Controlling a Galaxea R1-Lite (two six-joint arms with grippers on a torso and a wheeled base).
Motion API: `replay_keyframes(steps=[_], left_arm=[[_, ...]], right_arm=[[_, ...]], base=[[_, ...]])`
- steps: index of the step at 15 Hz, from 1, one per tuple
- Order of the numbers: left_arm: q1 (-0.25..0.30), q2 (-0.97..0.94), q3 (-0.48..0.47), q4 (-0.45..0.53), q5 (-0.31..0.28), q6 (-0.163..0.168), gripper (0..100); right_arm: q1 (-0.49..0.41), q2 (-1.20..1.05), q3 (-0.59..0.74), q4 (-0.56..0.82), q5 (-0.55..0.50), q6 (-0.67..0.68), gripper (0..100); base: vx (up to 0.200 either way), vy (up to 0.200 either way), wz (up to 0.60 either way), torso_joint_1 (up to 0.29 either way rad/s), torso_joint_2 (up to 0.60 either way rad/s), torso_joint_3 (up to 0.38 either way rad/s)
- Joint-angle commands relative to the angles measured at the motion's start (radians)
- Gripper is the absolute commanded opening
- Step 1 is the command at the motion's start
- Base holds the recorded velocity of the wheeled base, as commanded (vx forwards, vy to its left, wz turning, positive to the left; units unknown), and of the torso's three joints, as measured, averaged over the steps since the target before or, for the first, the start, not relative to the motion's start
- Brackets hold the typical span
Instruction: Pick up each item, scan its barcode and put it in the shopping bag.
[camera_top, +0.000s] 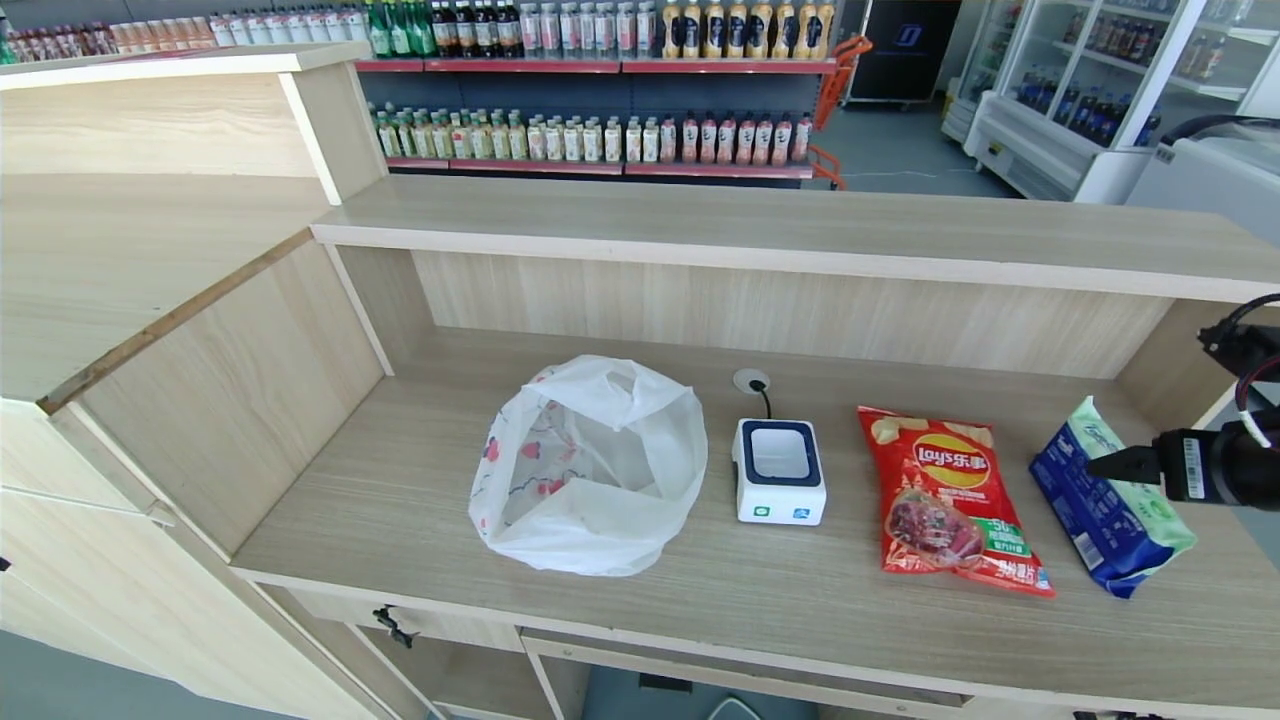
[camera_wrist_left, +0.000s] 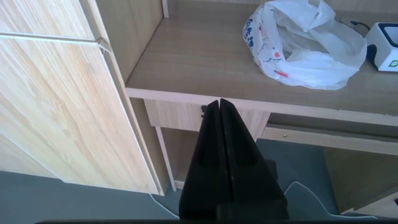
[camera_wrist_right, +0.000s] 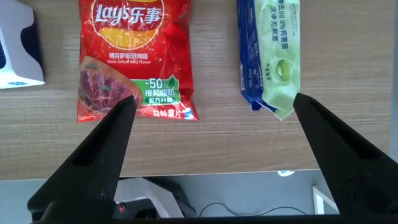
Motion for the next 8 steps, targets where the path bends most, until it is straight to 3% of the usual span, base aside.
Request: replay_keyframes(steps=[1,8], left_arm=[[0.0,0.001,0.0,0.0,0.001,0.0,0],[0.0,0.001,0.0,0.0,0.0,0.0,0]], right_arm=[[0.025,0.043,0.007,0.016,0.001,0.005,100],[0.028,0.15,-0.021,0.01,-0.033,0.005,100]], base=[[0.0,0.0,0.0,0.0,0.0,0.0],[0.0,0.0,0.0,0.0,0.0,0.0]])
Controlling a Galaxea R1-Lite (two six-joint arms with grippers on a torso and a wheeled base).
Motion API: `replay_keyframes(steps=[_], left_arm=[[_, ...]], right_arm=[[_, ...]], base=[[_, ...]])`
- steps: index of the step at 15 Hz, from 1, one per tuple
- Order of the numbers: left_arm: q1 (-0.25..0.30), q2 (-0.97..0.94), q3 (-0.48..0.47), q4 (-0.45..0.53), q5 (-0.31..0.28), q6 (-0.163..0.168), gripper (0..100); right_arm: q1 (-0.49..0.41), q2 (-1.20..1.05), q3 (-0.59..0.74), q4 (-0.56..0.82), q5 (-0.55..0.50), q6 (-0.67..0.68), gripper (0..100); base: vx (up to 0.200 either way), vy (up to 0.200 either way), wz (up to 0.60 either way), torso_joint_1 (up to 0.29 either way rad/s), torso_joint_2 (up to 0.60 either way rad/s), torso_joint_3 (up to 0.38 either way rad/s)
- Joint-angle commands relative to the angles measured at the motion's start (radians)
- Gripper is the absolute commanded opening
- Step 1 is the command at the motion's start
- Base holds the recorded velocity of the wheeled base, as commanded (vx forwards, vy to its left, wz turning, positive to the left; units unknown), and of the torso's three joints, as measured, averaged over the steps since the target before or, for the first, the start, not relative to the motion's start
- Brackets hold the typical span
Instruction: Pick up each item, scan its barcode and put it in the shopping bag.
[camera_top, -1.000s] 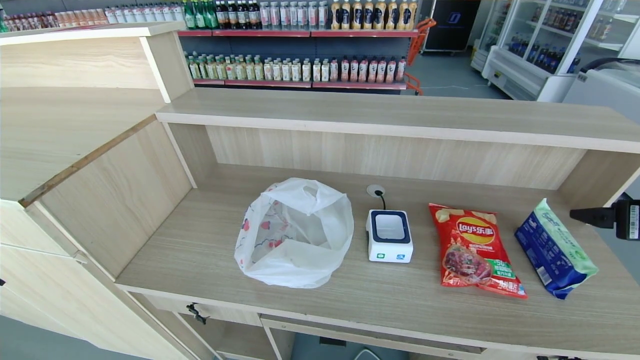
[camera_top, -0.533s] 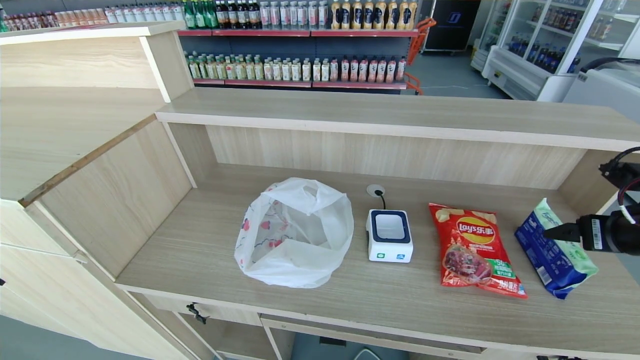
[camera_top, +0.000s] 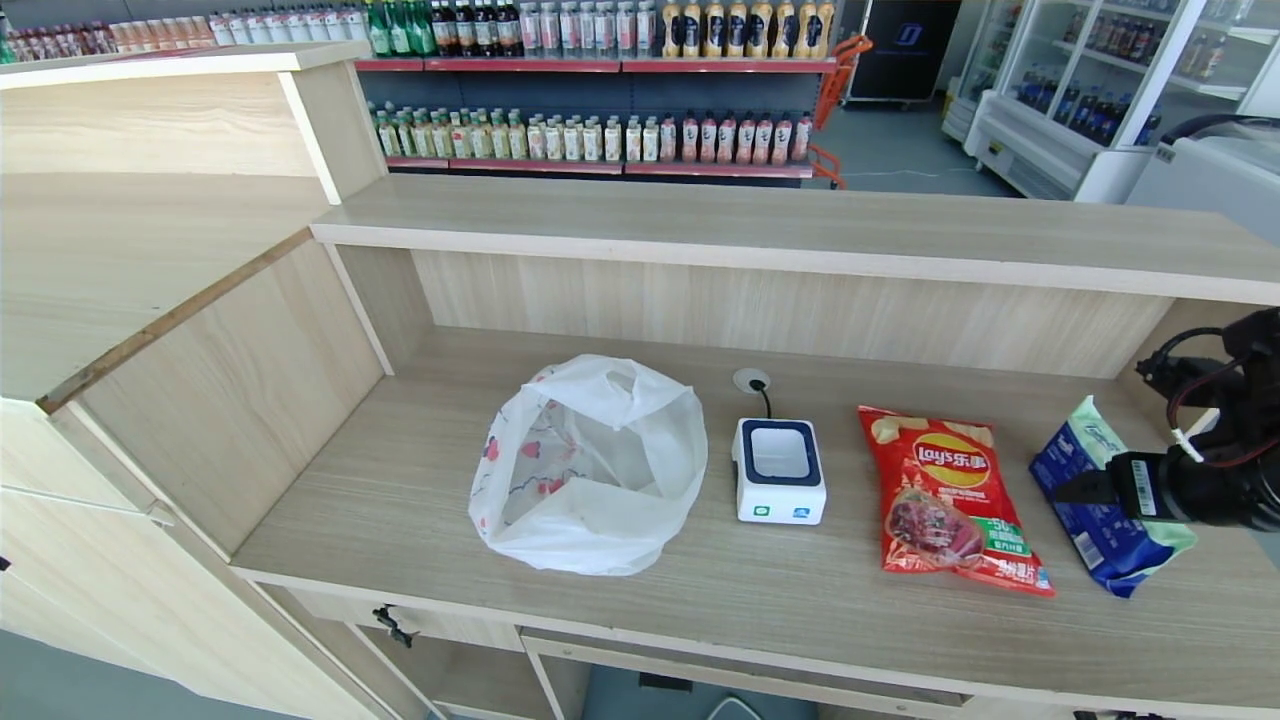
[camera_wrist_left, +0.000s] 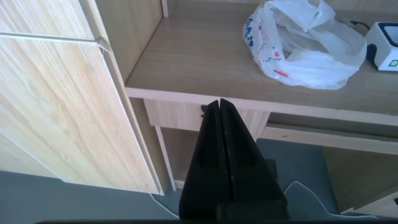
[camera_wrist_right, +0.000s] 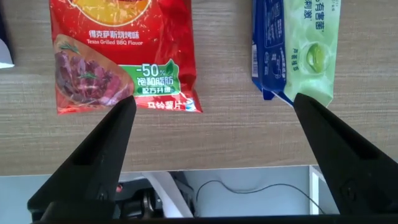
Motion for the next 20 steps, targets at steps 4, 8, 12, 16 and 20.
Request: replay_keyframes(steps=[4,8,12,16,20], left_arm=[[-0.001,0.001,0.0,-0.001,0.0,0.0,0],[0.0,0.001,0.0,-0.001,0.0,0.0,0],[0.0,0.001,0.0,-0.001,0.0,0.0,0],[0.0,0.001,0.0,-0.001,0.0,0.0,0],[0.0,0.001,0.0,-0.001,0.0,0.0,0]], right_arm=[[0.021,0.083,-0.001,-0.043,-0.004,0.001,100],[0.034,0.144,-0.001,-0.104,0.004,0.005,100],[0.101,0.199,-0.024,-0.179,0.068,0.098,100],[0.138,0.282,-0.107,-0.179,0.07,0.121,100],[0.139,0.419,-0.242,-0.178,0.07,0.121,100]], base=[[0.0,0.0,0.0,0.0,0.0,0.0],[0.0,0.0,0.0,0.0,0.0,0.0],[0.0,0.0,0.0,0.0,0.0,0.0],[0.0,0.0,0.0,0.0,0.0,0.0],[0.0,0.0,0.0,0.0,0.0,0.0]])
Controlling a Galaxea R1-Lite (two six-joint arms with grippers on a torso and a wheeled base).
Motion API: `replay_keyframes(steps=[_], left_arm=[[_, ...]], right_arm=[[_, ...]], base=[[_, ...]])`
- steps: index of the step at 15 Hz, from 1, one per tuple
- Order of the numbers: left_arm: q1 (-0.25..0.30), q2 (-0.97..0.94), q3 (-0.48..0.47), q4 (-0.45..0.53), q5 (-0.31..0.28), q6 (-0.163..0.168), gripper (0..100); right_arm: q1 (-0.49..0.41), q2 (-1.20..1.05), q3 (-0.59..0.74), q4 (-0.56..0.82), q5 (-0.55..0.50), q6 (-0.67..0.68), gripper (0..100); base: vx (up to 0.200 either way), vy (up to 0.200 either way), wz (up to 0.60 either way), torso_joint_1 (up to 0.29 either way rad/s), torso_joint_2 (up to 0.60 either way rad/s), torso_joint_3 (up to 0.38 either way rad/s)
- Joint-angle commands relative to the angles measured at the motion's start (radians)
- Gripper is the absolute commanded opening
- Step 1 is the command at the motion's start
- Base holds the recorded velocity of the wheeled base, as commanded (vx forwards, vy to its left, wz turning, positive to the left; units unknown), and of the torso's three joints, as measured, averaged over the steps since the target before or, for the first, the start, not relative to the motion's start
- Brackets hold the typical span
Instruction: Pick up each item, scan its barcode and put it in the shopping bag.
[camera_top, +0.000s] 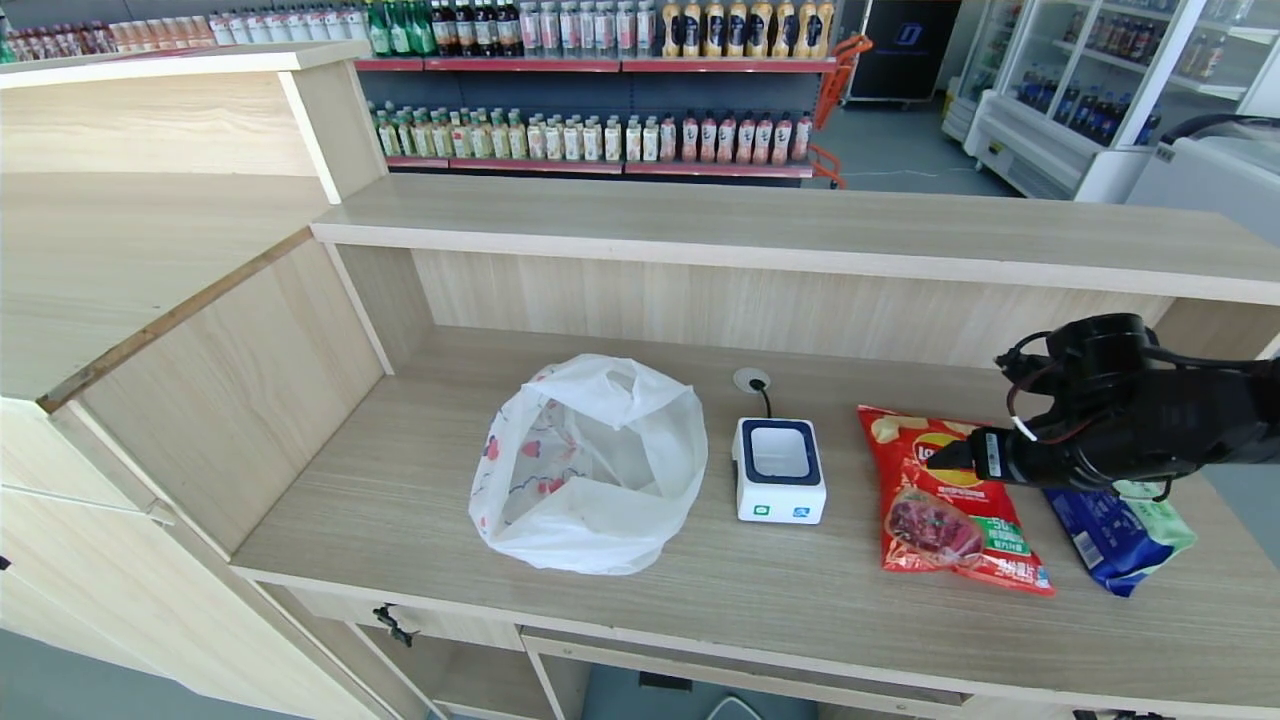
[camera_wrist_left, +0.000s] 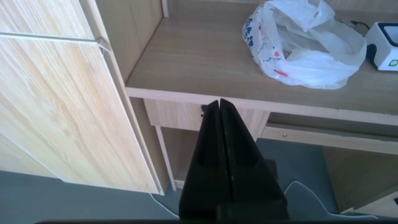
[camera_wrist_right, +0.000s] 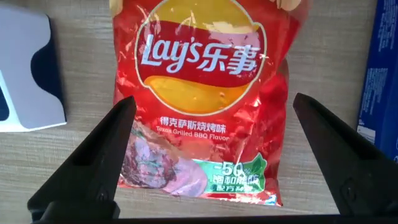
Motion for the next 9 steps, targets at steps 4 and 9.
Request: replay_keyframes(steps=[4,9], left_arm=[[0.0,0.001,0.0,0.0,0.0,0.0,0],[0.0,0.001,0.0,0.0,0.0,0.0,0]], right_arm=[[0.038,0.167,-0.143,0.006,0.003,0.026,100],[0.116,0.181,-0.166,0.009,0.029,0.084,100]], base=[[0.0,0.0,0.0,0.0,0.0,0.0],[0.0,0.0,0.0,0.0,0.0,0.0]])
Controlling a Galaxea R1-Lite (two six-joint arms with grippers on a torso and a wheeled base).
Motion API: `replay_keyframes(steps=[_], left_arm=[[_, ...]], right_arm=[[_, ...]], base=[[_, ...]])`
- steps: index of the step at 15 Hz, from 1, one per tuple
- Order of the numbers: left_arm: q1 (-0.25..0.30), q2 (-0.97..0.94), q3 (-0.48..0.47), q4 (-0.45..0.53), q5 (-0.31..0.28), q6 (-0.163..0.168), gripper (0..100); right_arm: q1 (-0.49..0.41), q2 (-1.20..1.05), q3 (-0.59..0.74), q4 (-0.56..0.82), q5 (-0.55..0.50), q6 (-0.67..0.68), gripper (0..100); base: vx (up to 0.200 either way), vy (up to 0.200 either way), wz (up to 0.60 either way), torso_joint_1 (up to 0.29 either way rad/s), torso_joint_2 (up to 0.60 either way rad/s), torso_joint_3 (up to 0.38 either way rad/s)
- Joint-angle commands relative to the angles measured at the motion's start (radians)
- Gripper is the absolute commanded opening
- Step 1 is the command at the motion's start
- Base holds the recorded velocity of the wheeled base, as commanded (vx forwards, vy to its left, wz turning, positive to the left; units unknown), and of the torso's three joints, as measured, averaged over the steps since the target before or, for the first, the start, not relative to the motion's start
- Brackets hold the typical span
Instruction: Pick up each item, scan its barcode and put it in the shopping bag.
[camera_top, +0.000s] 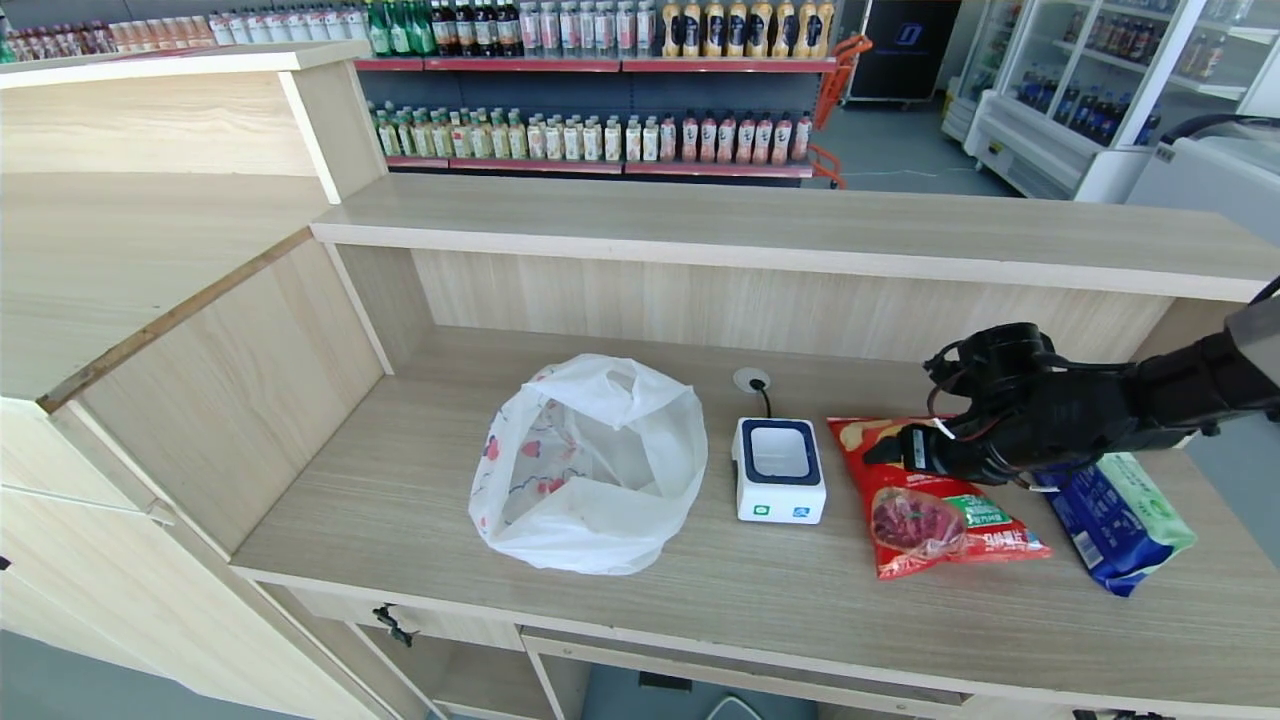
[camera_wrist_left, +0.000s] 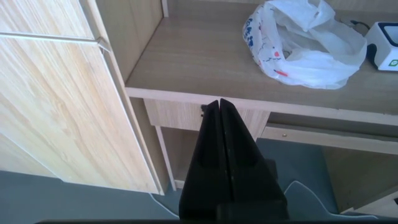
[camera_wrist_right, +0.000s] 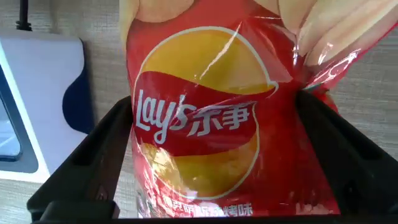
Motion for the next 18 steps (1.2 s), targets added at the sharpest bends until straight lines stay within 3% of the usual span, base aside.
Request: replay_keyframes(steps=[1,12,13,18], left_arm=[[0.0,0.001,0.0,0.0,0.0,0.0,0],[0.0,0.001,0.0,0.0,0.0,0.0,0],[0.0,0.0,0.0,0.0,0.0,0.0,0],[0.0,0.001,0.0,0.0,0.0,0.0,0]], right_arm=[[0.023,0.004,-0.009,0.0,0.001,0.003,100],[0.023,-0.036,0.081,-0.008,-0.075,-0.05,100],[0.022,-0.037,0.07,0.0,-0.082,-0.058,0],[0.003,-0.059,0.074,0.011,-0.136,-0.072,0]], base=[[0.0,0.0,0.0,0.0,0.0,0.0],[0.0,0.0,0.0,0.0,0.0,0.0],[0.0,0.0,0.0,0.0,0.0,0.0],[0.0,0.0,0.0,0.0,0.0,0.0]])
